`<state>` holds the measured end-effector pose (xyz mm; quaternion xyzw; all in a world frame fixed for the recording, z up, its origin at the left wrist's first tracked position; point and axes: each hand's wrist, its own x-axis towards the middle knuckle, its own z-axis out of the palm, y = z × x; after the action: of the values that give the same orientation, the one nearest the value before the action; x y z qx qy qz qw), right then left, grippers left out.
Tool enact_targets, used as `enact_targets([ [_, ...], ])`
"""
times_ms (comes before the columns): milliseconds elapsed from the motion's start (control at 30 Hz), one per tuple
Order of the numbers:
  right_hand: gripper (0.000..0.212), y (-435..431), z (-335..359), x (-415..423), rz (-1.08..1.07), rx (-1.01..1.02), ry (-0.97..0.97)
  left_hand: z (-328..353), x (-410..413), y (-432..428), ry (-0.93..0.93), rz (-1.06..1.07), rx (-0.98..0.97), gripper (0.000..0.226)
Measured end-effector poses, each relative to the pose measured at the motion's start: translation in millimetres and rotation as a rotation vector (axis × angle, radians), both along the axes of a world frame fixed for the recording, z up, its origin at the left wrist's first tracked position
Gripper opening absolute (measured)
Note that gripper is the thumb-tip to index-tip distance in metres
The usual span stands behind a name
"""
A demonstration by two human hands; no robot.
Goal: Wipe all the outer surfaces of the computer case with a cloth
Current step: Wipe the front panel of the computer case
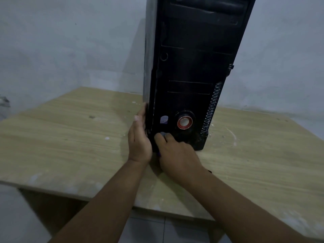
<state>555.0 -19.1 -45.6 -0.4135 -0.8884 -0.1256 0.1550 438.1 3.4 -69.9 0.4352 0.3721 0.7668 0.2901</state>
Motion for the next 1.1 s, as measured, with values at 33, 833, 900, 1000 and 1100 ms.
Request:
enact_targets([
  [33, 0.039, 0, 0, 0, -0.008, -0.01, 0.018, -1, 0, 0, 0.028, 0.015, -0.005, 0.059],
  [833, 0.029, -12, -17, 8, -0.192, -0.341, 1.566, -5, 10, 0, 0.409, 0.256, -0.058, 0.058],
  [900, 0.029, -7, -11, 23, -0.24, -0.251, 1.587, -5, 11, -1, 0.419, 0.259, -0.056, 0.057],
  [1000, 0.031, -6, -14, 21, -0.253, -0.182, 1.49, -5, 15, -1, 0.423, 0.261, -0.049, 0.056],
  [1100, 0.032, -17, -24, 9, -0.116, -0.3, 1.271, -5, 15, 1, 0.426, 0.277, -0.044, 0.057],
])
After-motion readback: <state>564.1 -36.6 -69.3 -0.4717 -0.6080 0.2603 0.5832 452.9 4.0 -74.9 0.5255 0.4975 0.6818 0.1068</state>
